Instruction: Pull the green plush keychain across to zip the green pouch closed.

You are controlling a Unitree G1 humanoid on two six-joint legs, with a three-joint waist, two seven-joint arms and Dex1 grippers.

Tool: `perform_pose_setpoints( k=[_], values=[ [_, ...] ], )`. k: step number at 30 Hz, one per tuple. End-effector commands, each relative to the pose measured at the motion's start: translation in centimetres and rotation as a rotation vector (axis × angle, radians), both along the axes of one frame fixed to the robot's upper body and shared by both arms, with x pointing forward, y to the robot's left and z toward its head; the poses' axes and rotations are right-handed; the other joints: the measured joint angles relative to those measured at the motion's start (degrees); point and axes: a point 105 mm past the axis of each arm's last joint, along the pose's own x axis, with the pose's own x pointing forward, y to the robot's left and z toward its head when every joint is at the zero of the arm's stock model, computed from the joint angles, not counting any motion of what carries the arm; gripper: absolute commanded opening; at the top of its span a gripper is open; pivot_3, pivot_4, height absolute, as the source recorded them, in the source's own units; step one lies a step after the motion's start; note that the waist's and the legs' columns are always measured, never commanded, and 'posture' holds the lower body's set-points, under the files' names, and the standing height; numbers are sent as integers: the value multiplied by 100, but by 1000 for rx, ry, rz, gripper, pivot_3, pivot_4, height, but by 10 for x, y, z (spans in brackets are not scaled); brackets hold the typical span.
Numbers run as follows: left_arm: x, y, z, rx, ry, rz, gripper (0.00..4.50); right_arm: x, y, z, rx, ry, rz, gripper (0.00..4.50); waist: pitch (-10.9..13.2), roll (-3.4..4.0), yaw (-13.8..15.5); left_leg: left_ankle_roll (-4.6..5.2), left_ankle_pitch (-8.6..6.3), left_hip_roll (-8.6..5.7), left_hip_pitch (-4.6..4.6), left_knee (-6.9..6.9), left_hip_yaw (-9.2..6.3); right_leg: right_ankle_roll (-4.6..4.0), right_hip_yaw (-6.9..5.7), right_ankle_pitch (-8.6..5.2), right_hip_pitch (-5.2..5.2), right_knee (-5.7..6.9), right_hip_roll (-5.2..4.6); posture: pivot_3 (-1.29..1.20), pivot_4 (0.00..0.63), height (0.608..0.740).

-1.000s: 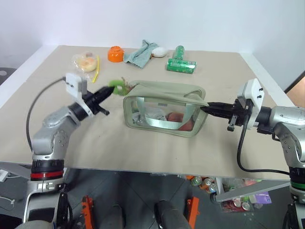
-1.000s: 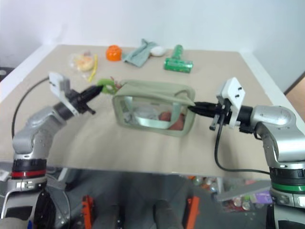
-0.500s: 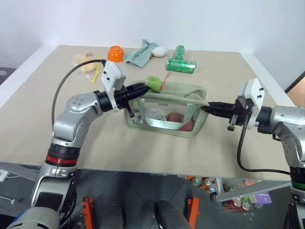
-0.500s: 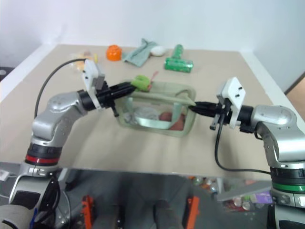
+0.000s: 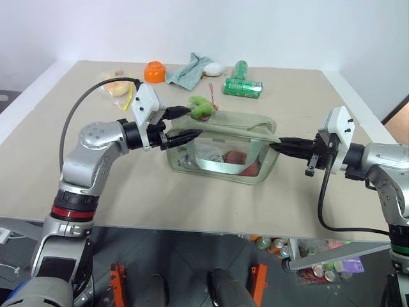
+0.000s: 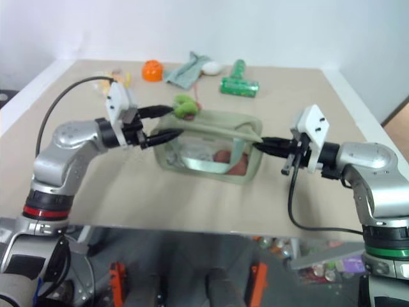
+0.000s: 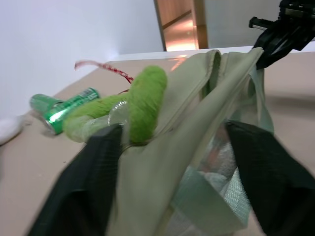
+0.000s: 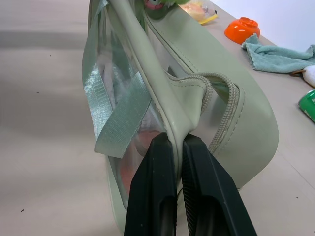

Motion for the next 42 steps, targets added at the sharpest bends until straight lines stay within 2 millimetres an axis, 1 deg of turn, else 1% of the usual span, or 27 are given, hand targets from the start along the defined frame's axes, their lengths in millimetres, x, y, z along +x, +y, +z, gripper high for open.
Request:
perform_pose_setpoints(
  k=[1, 7, 8, 10, 12, 16, 20, 25, 27, 30, 33, 34, 35, 38, 39, 42],
  values=[
    [-11, 10, 15, -8, -71, 1, 4483, 0, 0, 11, -17, -45, 15, 93, 0, 0, 1, 0, 0, 0, 0, 0, 0, 0, 0, 0, 0, 0, 0, 0, 150, 740],
    [-20, 20, 6, -3, -33, 23, 4483, 3, 2, 12, -20, -47, 31, 93, 0, 0, 2, 1, -1, 0, 0, 0, 2, 1, 1, 0, 0, -1, -3, 0, 150, 740],
    [-20, 22, 5, -2, -35, 38, 4483, 3, 2, 12, -21, -47, 32, 93, 0, 0, 2, 1, 0, 0, -1, 1, 2, 0, 0, 0, 0, 0, -3, 0, 150, 740],
    [-13, 31, 1, -13, -47, 115, 4483, 4, 3, 12, -20, -47, 37, 93, 0, 0, 0, 1, 0, 0, 0, 2, 2, 0, 0, 0, 1, 0, -2, 0, 150, 740],
    [-7, 35, -5, -35, -39, 158, 4483, 4, 3, 12, -19, -48, 40, 93, 0, 0, -3, 1, 0, 0, 2, 2, 3, 0, 0, 0, 1, 0, -2, 0, 150, 740],
    [-4, 34, -14, -74, 6, 173, 4483, 4, 3, 12, -21, -49, 42, 93, 0, 0, 3, 1, 0, 1, 1, 2, 1, -1, -1, 1, 1, 0, -2, 0, 150, 740],
    [1, 30, -16, -145, 54, 174, 4483, 4, 3, 13, -23, -49, 40, 93, 0, 0, 0, 1, 0, 0, 1, 2, 5, -1, 2, 1, 1, 0, -3, 0, 150, 740],
    [3, 19, -24, -136, 94, 126, 4483, 3, 1, 13, -26, -50, 36, 93, 0, 0, -1, 1, 0, 1, 2, 2, 2, -1, 0, 1, 1, 1, 0, 0, 150, 740],
    [4, 18, -28, -129, 114, 120, 3953, 3, 1, 13, -26, -49, 33, 93, 0, 0, -1, 1, 0, 1, 1, 2, 2, -1, 0, 1, 1, 1, -1, 0, 150, 740],
    [6, 18, -26, -146, 114, 118, 3027, 3, 1, 13, -27, -50, 31, 93, 0, 0, -1, 1, 0, 0, 1, 2, 4, -1, 1, 1, 1, 1, -2, 0, 150, 740],
    [8, 20, -25, -155, 117, 119, 1963, 3, 0, 13, -26, -51, 28, 93, 0, 0, -1, 1, 0, 0, 2, 2, 3, -1, 0, 1, 1, 1, -1, 0, 150, 740],
    [8, 20, -25, -154, 116, 119, 1698, 3, 0, 13, -26, -51, 27, 93, 0, 0, -1, 1, 0, 0, 2, 2, 3, -1, 0, 1, 1, 1, -1, 0, 150, 740],
    [8, 20, -25, -151, 114, 116, 1279, 2, 0, 13, -26, -51, 26, 93, 0, 0, -1, 1, 0, 0, 2, 2, 3, -1, 0, 1, 1, 1, -1, 0, 150, 740],
    [6, 21, -23, -149, 110, 106, 248, 2, 0, 14, -28, -56, 27, 93, 0, 0, 2, 1, 0, 0, 1, 2, 3, -1, 0, 1, 1, 1, -2, 0, 150, 740],
    [5, 21, -22, -149, 109, 104, 42, 2, 0, 15, -28, -59, 28, 93, 0, 0, 2, 1, 0, -1, 1, 2, 3, -1, 1, 1, 1, 1, -2, 0, 150, 740],
    [4, 21, -23, -142, 115, 100, 42, -1, 3, 20, -4, -50, 45, 93, 0, 0, 2, 1, 0, -1, 0, 2, 3, -1, 1, 1, 1, 0, -3, 0, 150, 740]
  ],
)
